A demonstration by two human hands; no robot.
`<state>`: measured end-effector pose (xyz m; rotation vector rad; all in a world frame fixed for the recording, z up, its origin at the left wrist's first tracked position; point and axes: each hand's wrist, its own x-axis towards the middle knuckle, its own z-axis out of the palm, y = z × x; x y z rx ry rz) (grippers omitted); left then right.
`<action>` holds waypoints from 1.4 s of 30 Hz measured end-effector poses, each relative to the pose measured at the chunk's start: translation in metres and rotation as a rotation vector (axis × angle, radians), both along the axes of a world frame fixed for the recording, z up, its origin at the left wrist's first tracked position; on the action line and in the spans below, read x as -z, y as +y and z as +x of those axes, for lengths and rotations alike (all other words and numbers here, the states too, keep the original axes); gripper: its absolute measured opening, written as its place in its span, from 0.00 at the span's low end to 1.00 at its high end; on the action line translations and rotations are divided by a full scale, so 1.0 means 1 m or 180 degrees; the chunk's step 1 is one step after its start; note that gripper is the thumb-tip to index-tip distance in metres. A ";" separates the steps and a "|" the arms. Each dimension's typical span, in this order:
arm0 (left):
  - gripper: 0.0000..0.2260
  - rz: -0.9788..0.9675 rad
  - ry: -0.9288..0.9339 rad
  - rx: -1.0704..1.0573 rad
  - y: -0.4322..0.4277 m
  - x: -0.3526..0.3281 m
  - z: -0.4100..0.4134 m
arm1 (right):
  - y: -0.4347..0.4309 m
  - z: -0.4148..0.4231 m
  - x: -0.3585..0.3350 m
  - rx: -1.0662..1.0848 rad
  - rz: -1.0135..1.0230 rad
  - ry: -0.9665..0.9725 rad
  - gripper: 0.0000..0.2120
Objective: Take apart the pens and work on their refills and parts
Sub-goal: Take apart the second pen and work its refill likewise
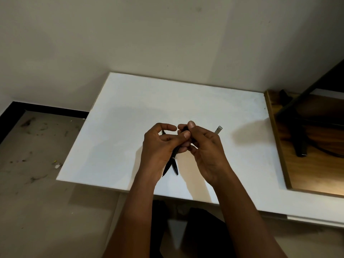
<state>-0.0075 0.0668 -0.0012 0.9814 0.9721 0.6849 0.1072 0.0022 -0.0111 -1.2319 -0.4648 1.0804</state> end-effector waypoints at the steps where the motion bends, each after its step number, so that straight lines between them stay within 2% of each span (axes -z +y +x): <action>1: 0.18 -0.0078 -0.0053 0.0016 0.000 0.000 0.001 | 0.000 0.000 -0.001 -0.0028 0.0017 -0.0035 0.13; 4: 0.19 -0.0124 0.0094 0.0099 0.002 -0.001 0.000 | 0.000 0.005 -0.006 0.0229 0.0251 -0.0028 0.14; 6: 0.20 -0.0129 0.0173 -0.0003 0.004 0.001 -0.002 | 0.000 0.012 -0.011 0.0508 0.0591 0.0535 0.15; 9: 0.19 -0.0151 0.0246 0.0039 0.006 0.004 -0.005 | -0.006 0.025 -0.019 0.0673 0.1113 0.1738 0.18; 11: 0.14 -0.0113 0.0413 0.0475 0.004 0.005 -0.006 | -0.014 0.033 -0.021 0.0587 0.1390 0.2229 0.23; 13: 0.09 -0.0109 0.0471 0.1022 0.001 0.005 -0.006 | -0.022 0.039 -0.022 0.0572 0.1559 0.2425 0.27; 16: 0.06 -0.0096 0.0294 0.1499 -0.002 0.003 -0.005 | -0.026 0.043 -0.023 0.0704 0.1596 0.2462 0.28; 22: 0.07 -0.0119 0.0204 0.1861 -0.003 0.001 -0.007 | -0.027 0.051 -0.024 0.0827 0.1633 0.2435 0.28; 27: 0.07 -0.0061 0.0233 0.1884 -0.003 0.001 -0.007 | -0.027 0.052 -0.023 0.0973 0.1581 0.2426 0.27; 31: 0.08 -0.0044 0.0208 0.1855 -0.004 0.001 -0.005 | -0.027 0.052 -0.026 0.0925 0.1627 0.2366 0.23; 36: 0.07 0.0000 0.0186 0.1845 -0.003 0.001 -0.007 | -0.026 0.052 -0.026 0.0985 0.1603 0.2361 0.27; 42: 0.13 0.0054 0.0127 0.1875 -0.003 0.001 -0.007 | -0.025 0.051 -0.028 0.0949 0.1602 0.2339 0.28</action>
